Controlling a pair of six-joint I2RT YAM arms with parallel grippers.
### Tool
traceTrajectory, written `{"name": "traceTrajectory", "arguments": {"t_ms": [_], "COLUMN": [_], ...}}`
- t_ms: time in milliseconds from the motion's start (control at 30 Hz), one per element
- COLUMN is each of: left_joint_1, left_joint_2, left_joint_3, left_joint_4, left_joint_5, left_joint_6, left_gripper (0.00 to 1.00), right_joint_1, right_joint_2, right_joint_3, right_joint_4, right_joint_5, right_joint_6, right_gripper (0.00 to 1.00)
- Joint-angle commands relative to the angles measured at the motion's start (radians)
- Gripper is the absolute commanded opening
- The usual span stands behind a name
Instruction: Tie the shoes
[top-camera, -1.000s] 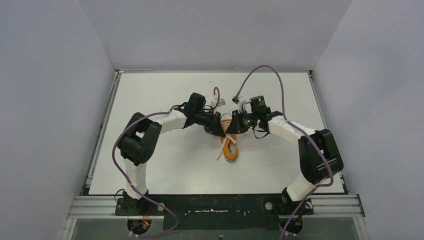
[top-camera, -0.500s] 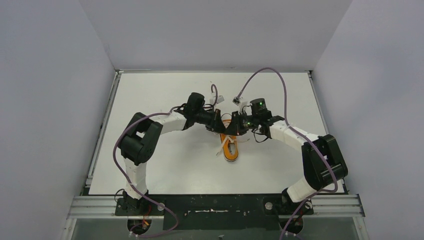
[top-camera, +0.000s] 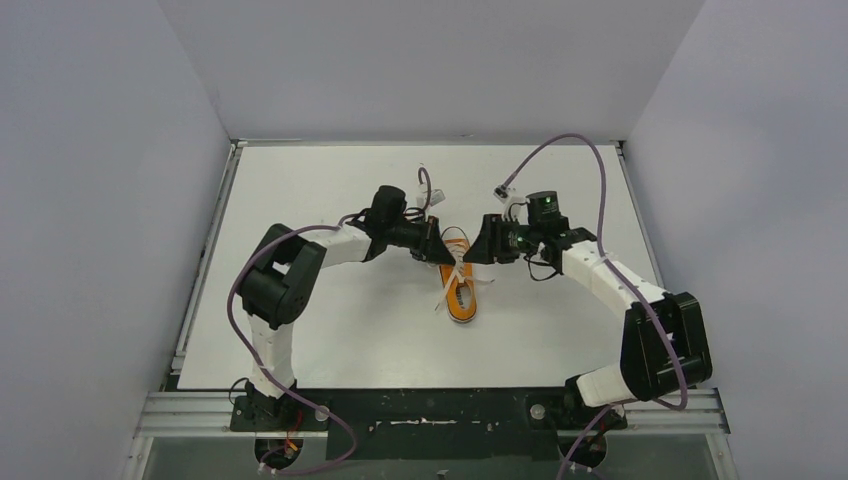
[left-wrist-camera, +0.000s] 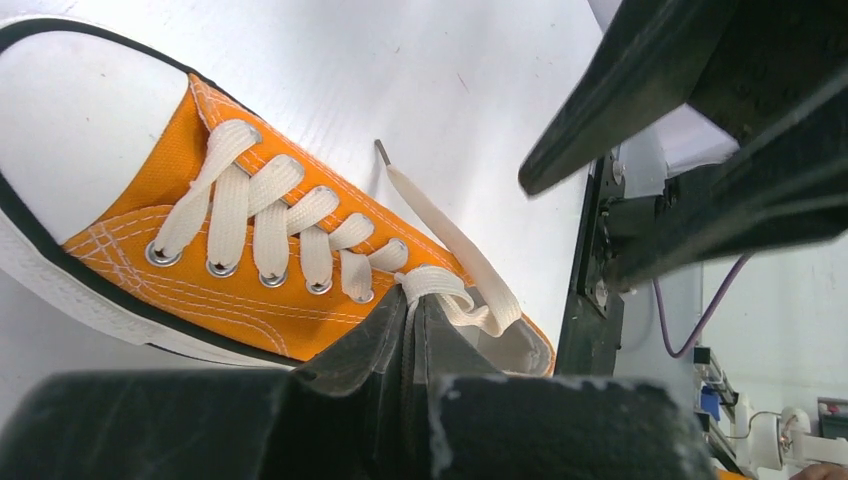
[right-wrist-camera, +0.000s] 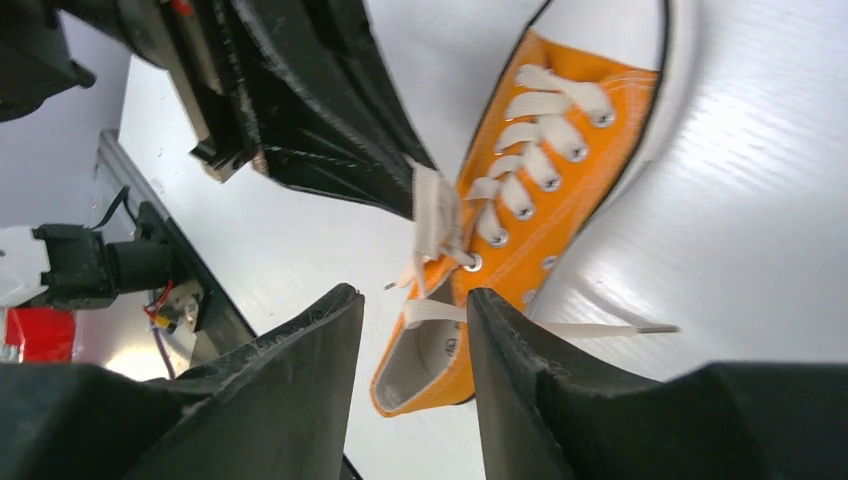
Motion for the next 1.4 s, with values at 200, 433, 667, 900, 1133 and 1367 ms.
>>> {"name": "traceTrajectory", "arguments": {"t_ms": [200,433,667,900,1133,1367], "left_joint_1": [0.009,0.009,0.009,0.008,0.011,0.012], "left_joint_2": [-0.009,-0.005,0.005,0.003,0.005,0.011], "left_joint_3": [0.025,0.043,0.053,0.056,0.054,0.066], "left_joint_4": [0.031,0.010,0.005,0.010,0.011,0.004], "left_joint_5": [0.019,0.026,0.028,0.034,0.036,0.040], "left_joint_6": [0.027,0.034,0.037,0.036,0.035,0.037], "left_gripper": [0.00,0.00,0.00,0.00,0.00,0.00], "right_joint_1": [-0.050,-0.013,0.005,0.006,0.008,0.010], "right_joint_2": [0.166,0.239,0.240,0.223,0.180,0.171], "right_joint_3": [0.157,0.151,0.101,0.068,0.030,0.009], "right_joint_4": [-0.022,0.070,0.129,0.168,0.229,0.268], "right_joint_5": [0.015,-0.055,-0.102,-0.138,-0.134,-0.144], "right_joint_6": [-0.074,-0.032,-0.007,0.016,0.062,0.076], "right_gripper": [0.26,0.21,0.20,0.20,0.24,0.24]}}
